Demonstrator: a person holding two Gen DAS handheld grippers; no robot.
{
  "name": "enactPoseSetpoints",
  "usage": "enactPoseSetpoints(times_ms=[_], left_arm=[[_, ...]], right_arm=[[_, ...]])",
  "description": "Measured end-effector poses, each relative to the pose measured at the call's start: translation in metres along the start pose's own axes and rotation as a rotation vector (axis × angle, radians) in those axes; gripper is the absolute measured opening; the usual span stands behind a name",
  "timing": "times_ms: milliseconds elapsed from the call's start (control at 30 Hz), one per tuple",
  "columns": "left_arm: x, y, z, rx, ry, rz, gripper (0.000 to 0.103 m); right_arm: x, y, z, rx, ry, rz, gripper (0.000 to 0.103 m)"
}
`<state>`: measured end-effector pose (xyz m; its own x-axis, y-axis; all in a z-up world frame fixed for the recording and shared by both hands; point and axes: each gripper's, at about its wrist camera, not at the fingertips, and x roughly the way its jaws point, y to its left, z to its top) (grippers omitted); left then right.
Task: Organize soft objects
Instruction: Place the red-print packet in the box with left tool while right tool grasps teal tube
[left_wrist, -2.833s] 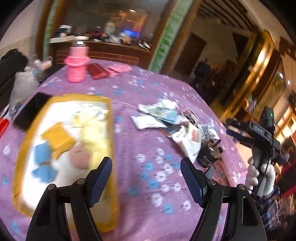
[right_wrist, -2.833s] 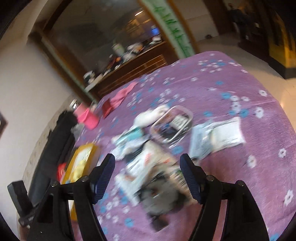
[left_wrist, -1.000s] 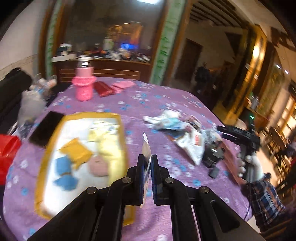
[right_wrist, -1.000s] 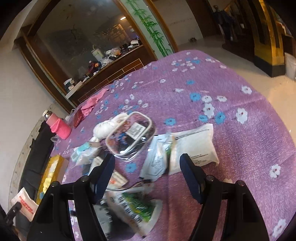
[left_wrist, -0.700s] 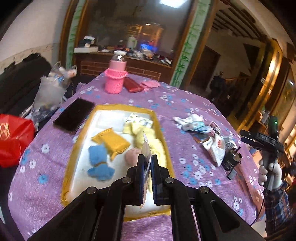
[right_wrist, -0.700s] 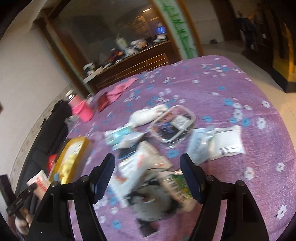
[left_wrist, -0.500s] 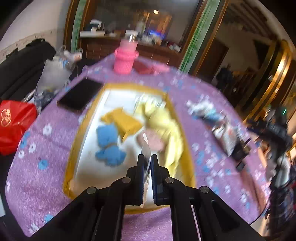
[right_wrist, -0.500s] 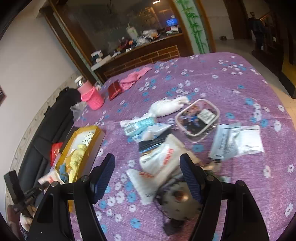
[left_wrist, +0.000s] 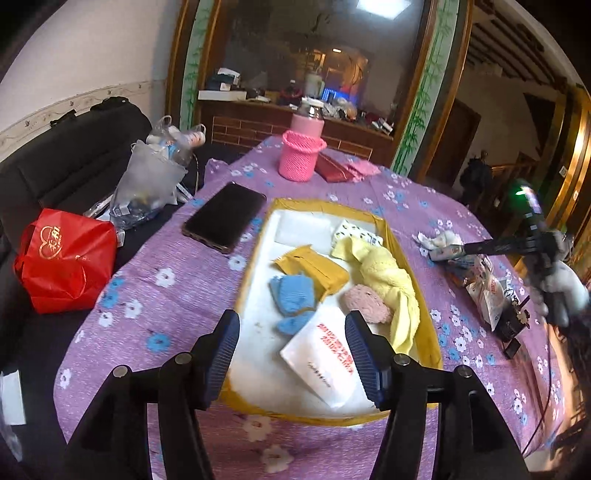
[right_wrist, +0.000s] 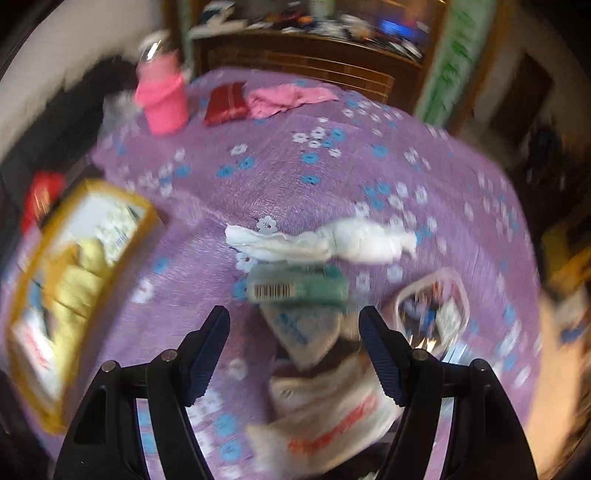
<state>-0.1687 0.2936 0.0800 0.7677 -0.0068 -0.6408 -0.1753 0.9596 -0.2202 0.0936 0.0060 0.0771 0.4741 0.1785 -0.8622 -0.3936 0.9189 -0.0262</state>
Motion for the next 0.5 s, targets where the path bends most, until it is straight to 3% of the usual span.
enactPoseSetpoints(times_ms=[200,233,267,300,333,400,500], left_arm=[[-0.006,0.016,-0.004,-0.008,-0.033,-0.04,0.063],[-0.005,0.019,-0.004,-0.017,-0.036,-0.047,0.063],[-0.005,0.021,-0.004,-0.025,-0.036,-0.053,0.063],[-0.002,0.024,-0.004,-0.038,-0.033,-0.062,0.063],[-0.001,0.026,-0.005,-0.046,-0.029,-0.065,0.063],[0.004,0.028,-0.005,-0.058,-0.016,-0.072,0.063],[0.008,0.026,-0.005,-0.063,-0.007,-0.083,0.063]], right_arm=[[0.045,0.046,0.014,-0.381,0.081,-0.162,0.071],[0.052,0.052,0.012,-0.441,0.09,-0.193,0.062],[0.063,0.059,0.01,-0.516,0.101,-0.237,0.035],[0.07,0.061,0.009,-0.556,0.104,-0.278,0.029],[0.075,0.062,0.01,-0.573,0.107,-0.307,0.027],[0.078,0.056,0.017,-0.525,0.135,-0.277,0.021],[0.058,0.049,0.03,-0.434,0.068,-0.23,0.016]])
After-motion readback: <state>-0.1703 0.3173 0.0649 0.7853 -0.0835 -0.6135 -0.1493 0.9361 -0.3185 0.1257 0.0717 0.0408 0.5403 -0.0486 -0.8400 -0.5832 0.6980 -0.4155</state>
